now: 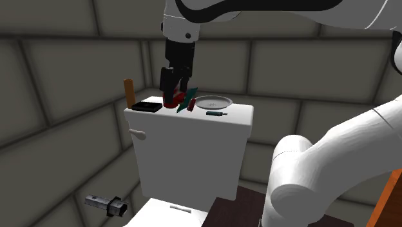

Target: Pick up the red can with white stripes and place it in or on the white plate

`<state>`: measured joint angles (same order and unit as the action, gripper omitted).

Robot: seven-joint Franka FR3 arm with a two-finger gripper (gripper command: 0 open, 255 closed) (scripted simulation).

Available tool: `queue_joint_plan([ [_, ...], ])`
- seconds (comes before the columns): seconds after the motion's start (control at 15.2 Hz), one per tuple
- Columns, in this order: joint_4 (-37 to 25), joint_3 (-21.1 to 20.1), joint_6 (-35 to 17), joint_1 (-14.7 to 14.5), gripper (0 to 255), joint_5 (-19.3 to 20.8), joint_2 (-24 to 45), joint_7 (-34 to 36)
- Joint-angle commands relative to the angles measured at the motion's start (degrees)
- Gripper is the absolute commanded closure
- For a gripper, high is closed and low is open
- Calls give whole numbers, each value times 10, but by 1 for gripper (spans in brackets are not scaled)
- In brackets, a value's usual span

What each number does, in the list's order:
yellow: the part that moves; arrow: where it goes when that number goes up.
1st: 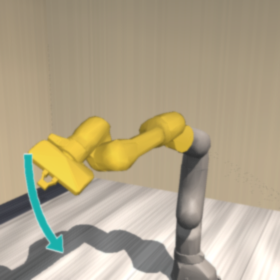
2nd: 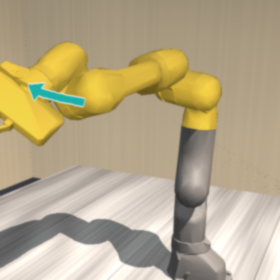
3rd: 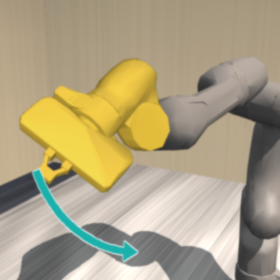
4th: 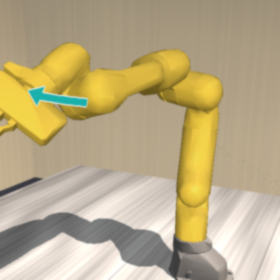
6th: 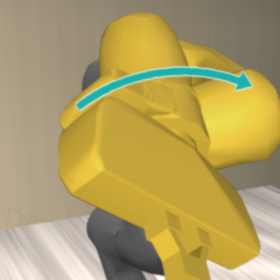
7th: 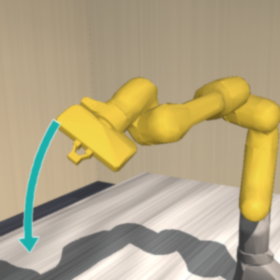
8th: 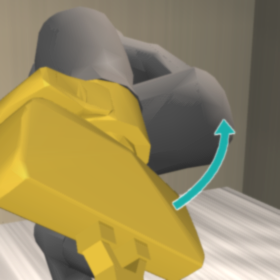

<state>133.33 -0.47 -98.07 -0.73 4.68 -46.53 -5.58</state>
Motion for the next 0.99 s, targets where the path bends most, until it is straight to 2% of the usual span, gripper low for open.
queue_joint_plan([
  [0.0, 0, 0, 0, 0, 0, 0, 0, 0],
  [0.46, -107, 70, -17, 16, 0, 14, 132, -67],
  [0.92, -248, 135, -9, 24, 0, -3, 277, -138],
])
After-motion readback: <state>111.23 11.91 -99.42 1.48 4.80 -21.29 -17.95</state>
